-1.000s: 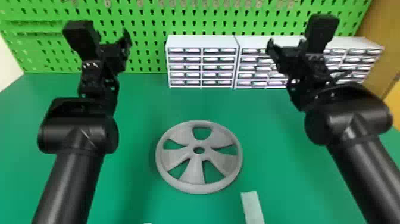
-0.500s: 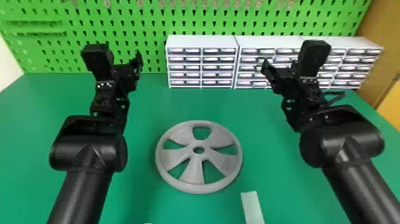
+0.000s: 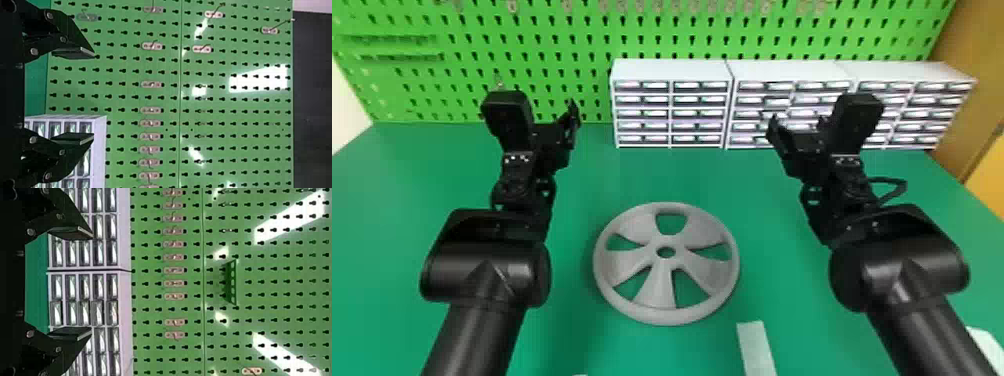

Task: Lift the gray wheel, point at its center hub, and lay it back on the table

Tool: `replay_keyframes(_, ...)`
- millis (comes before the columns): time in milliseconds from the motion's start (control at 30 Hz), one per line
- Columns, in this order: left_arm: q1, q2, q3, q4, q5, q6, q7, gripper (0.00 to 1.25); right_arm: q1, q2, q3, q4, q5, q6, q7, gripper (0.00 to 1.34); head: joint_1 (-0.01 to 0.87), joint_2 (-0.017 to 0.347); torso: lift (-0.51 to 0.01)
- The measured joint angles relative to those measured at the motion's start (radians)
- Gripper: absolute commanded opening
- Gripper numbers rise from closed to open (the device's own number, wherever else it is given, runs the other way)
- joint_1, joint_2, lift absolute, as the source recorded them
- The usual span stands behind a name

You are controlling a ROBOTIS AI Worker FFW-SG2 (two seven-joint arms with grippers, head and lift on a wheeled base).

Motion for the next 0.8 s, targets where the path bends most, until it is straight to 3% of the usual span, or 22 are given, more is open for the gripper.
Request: replay_keyframes(800,-0.011,-0.007,-0.025,0.000,-0.042,0.002,0.015,0.74,-0.020,-0.018,0.023,0.005,0.014,-0.009,0.000,0.93,0.692,0.048,-0.096)
